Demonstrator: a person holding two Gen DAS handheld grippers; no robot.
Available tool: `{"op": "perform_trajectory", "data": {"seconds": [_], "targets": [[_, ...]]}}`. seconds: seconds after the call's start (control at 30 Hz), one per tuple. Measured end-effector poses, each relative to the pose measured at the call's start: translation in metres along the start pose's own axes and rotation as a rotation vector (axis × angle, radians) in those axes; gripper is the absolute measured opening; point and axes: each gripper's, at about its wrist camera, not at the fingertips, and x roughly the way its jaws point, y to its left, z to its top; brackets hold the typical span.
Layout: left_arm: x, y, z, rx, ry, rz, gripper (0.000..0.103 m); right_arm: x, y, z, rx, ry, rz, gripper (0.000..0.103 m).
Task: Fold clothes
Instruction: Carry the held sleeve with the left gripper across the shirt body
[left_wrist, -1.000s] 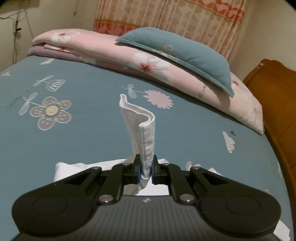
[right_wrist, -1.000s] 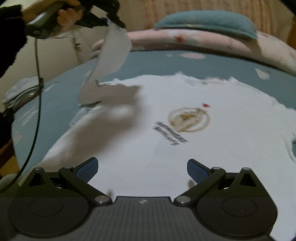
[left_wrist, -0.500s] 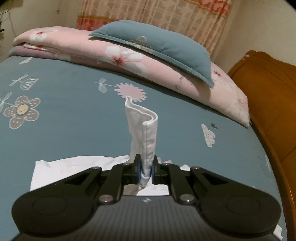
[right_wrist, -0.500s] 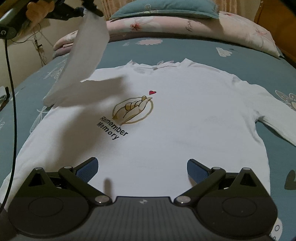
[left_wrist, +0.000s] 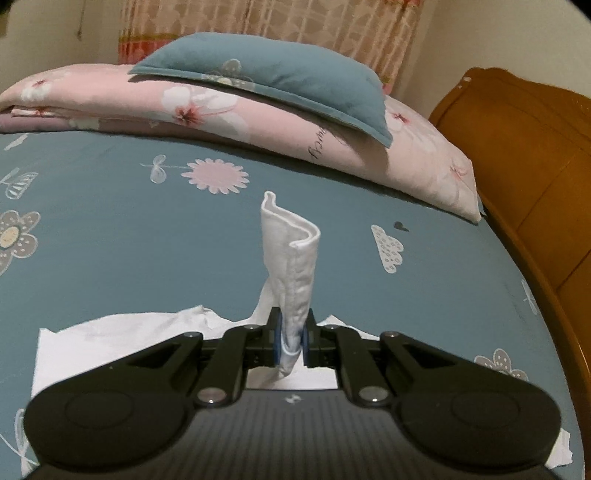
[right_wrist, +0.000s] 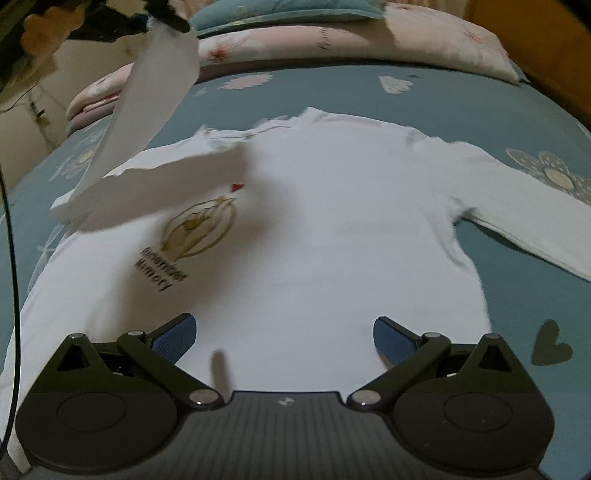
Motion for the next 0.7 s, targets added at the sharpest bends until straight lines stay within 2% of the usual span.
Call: {"op": "perform_trajectory", "data": {"seconds": [0.5, 0.7], "targets": [[0.044, -0.033, -0.047, 0.105, 0.113, -0.026, 0.008, 0.002, -0.015, 0.002, 0.029, 0.014, -0.040, 0.103], [0.057, -0.043, -0.057, 0.107, 0.134, -0.050, 0.008, 0.003, -0.016, 0.003, 0.026, 0.017, -0.044, 0.103]]}}
